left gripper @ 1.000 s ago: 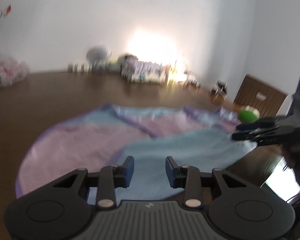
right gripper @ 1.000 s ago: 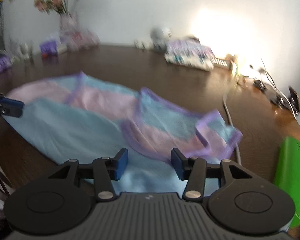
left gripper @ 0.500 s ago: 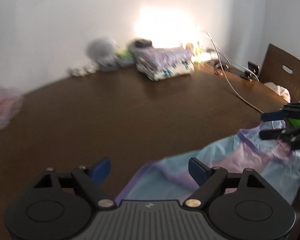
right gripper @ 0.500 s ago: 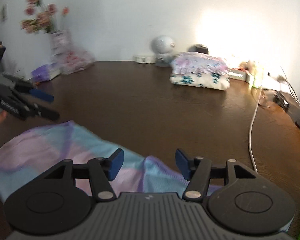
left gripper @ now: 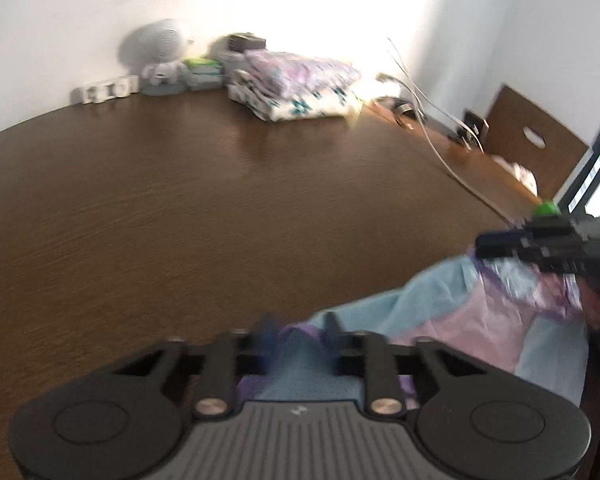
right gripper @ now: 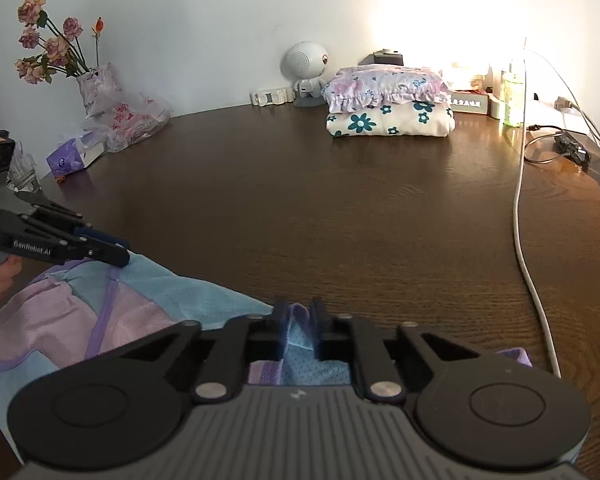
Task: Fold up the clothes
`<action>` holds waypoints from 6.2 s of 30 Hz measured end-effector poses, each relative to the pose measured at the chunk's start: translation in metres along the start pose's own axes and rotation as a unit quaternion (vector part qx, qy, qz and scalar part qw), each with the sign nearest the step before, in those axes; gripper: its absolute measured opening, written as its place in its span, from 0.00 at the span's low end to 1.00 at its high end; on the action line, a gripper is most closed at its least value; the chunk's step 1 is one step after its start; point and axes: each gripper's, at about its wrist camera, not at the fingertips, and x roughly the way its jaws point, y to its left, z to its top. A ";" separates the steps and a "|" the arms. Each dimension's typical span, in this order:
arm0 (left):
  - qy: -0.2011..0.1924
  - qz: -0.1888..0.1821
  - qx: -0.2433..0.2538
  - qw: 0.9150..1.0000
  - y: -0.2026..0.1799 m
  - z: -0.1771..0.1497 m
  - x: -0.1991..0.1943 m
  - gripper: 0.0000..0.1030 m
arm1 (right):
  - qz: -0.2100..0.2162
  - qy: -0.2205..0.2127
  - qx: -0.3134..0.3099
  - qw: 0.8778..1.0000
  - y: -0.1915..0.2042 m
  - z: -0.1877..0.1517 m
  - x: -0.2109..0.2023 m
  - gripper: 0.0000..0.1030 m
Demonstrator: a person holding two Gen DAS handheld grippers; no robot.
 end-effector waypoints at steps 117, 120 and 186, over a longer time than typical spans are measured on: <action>-0.124 0.255 -0.304 0.909 -0.042 -0.116 -0.083 0.26 | -0.119 -0.105 -0.017 0.987 0.009 -0.093 -0.128 0.34; -0.126 0.254 -0.303 0.910 -0.040 -0.115 -0.081 0.25 | -0.124 -0.080 0.022 0.989 -0.001 -0.110 -0.127 0.34; -0.080 0.216 -0.084 0.969 -0.126 -0.075 -0.032 0.49 | 0.109 -0.034 -0.033 0.993 0.019 -0.102 -0.119 0.08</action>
